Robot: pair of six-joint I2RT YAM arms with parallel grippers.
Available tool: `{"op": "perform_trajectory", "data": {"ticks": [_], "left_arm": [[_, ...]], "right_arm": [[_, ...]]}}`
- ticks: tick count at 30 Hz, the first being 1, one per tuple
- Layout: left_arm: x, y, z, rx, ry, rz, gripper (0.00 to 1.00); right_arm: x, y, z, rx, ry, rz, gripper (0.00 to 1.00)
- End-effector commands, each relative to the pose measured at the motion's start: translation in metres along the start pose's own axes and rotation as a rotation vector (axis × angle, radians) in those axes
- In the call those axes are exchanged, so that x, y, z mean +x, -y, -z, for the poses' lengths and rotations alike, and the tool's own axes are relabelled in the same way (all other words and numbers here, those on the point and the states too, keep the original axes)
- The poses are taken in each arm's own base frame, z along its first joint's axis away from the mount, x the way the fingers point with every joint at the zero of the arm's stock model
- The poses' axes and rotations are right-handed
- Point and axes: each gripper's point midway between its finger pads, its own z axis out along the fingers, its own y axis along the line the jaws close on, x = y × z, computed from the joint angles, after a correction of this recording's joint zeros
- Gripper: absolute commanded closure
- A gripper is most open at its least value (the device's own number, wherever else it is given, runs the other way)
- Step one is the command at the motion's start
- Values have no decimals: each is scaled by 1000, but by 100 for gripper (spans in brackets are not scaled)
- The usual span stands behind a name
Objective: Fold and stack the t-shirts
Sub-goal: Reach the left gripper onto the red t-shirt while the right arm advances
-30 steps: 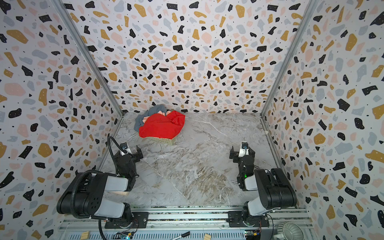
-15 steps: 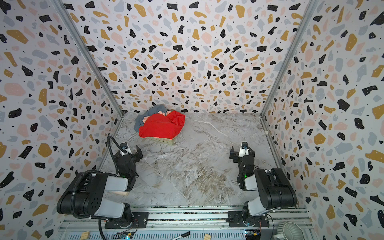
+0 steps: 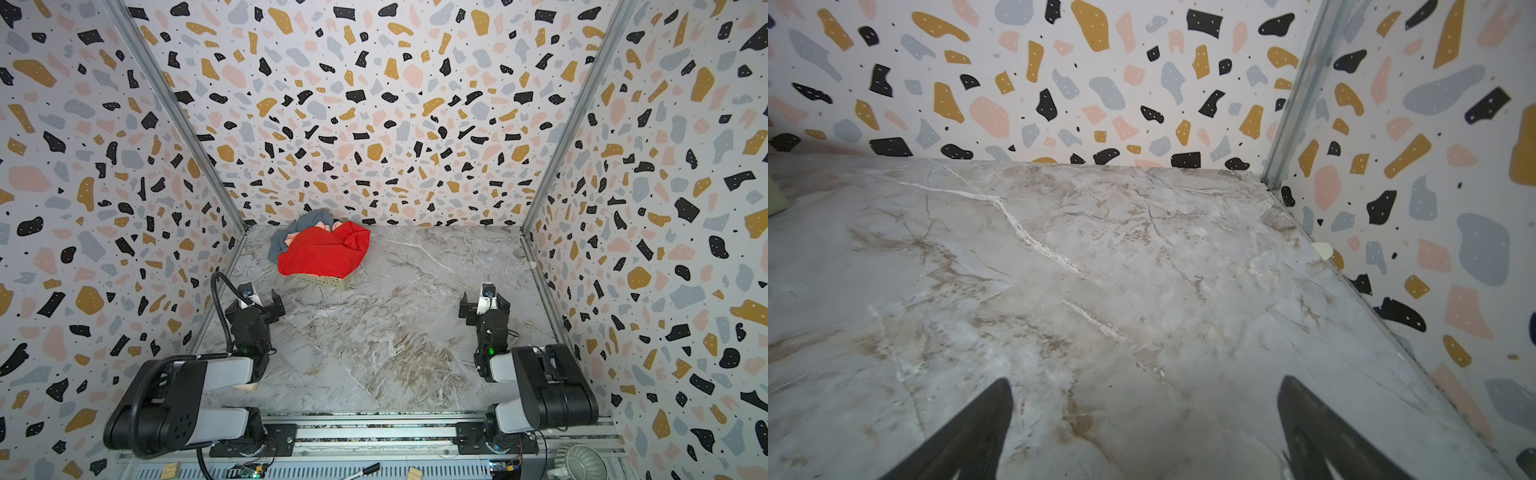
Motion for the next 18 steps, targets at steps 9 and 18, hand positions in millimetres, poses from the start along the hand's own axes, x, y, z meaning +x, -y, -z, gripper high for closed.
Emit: {"op": "perform_trajectory", "data": {"ticks": [9, 18], "left_arm": [[-114, 91, 65, 527, -65, 476, 0], [-81, 169, 162, 873, -337, 762, 1]], "right_arm": [[-116, -108, 74, -551, -45, -433, 1], [-115, -209, 178, -1005, -220, -593, 1]]}}
